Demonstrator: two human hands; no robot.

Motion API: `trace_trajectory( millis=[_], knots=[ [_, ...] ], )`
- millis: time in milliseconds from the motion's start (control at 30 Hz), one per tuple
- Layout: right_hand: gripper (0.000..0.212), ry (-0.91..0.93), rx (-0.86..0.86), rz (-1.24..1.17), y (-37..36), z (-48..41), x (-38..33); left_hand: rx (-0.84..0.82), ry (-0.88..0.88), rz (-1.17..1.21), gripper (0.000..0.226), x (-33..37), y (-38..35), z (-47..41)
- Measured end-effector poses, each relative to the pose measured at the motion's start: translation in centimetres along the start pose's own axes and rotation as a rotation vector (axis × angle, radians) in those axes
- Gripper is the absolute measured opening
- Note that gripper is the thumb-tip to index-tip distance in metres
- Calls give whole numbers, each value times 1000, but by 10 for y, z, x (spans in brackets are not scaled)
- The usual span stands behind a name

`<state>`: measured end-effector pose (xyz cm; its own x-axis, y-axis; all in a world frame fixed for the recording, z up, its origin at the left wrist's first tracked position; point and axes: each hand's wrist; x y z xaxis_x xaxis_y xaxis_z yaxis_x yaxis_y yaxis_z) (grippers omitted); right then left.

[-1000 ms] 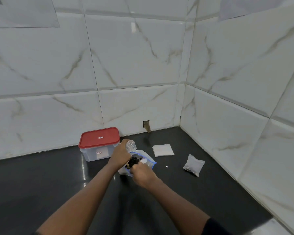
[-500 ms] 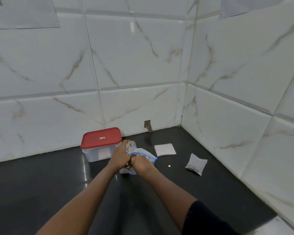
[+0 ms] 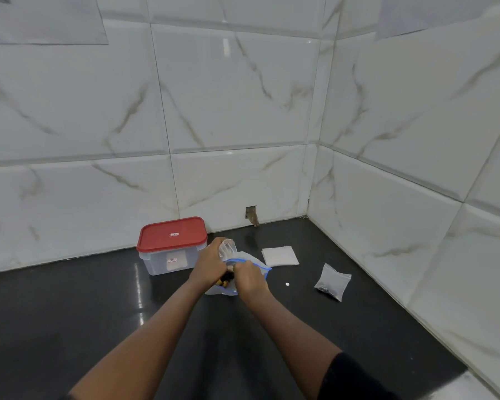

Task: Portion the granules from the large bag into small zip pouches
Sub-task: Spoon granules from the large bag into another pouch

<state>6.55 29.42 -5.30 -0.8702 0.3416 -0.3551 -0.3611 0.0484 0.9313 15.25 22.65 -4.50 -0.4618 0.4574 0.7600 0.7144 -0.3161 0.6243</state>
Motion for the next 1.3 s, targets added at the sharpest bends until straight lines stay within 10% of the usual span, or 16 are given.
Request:
trace_trajectory(
  millis=[1300],
  knots=[
    [31,-52,126,-181,-13,7,2,-9,22,11,40,-8,-4,-4]
  ],
)
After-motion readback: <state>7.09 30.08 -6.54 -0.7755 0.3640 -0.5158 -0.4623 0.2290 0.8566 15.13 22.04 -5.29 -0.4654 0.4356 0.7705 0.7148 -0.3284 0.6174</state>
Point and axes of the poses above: each hand's wrist, its own z-axis away from the middle knuckle, its own y-axis out of the back of the hand, x = y × z
